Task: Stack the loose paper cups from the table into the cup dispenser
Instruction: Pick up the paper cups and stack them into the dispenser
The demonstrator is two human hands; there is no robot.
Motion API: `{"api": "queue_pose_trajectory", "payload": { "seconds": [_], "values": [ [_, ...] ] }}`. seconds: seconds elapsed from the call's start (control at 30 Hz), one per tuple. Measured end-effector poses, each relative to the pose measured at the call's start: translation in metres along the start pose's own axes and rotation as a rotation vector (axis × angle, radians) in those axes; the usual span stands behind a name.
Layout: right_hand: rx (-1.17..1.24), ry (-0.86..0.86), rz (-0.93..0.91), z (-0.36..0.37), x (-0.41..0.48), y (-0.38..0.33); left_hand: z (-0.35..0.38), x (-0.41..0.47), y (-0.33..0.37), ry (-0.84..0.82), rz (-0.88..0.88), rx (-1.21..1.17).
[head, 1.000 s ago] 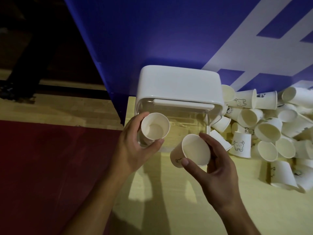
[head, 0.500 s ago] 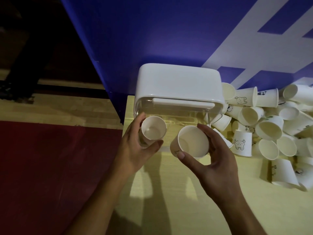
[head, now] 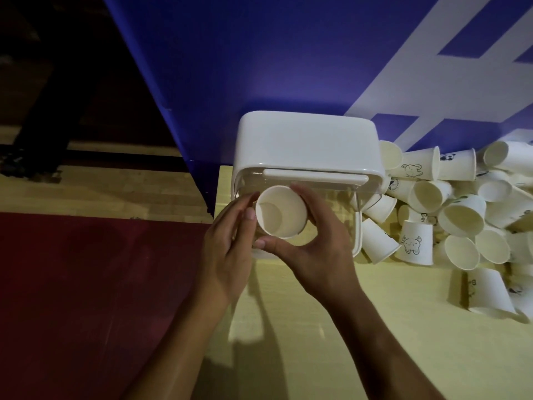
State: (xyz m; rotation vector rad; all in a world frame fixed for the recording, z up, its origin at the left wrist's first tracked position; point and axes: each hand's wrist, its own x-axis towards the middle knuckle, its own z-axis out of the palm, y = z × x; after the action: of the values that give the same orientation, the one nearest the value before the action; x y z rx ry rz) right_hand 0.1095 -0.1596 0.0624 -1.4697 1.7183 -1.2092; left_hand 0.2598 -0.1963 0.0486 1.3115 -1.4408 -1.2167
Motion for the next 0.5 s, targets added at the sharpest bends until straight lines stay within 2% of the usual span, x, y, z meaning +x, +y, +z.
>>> {"api": "queue_pose_trajectory", "payload": {
  "seconds": [0.27,0.5],
  "values": [
    [-0.038,-0.078,-0.005,0.013,0.005,0.020,0.003,0.004,-0.003,0.017,-0.035,-0.024],
    [-0.108,-0.131,0.054,0.028,0.008,0.038,0.002,0.010,-0.031,-0.027,-0.121,0.116]
  ]
}}
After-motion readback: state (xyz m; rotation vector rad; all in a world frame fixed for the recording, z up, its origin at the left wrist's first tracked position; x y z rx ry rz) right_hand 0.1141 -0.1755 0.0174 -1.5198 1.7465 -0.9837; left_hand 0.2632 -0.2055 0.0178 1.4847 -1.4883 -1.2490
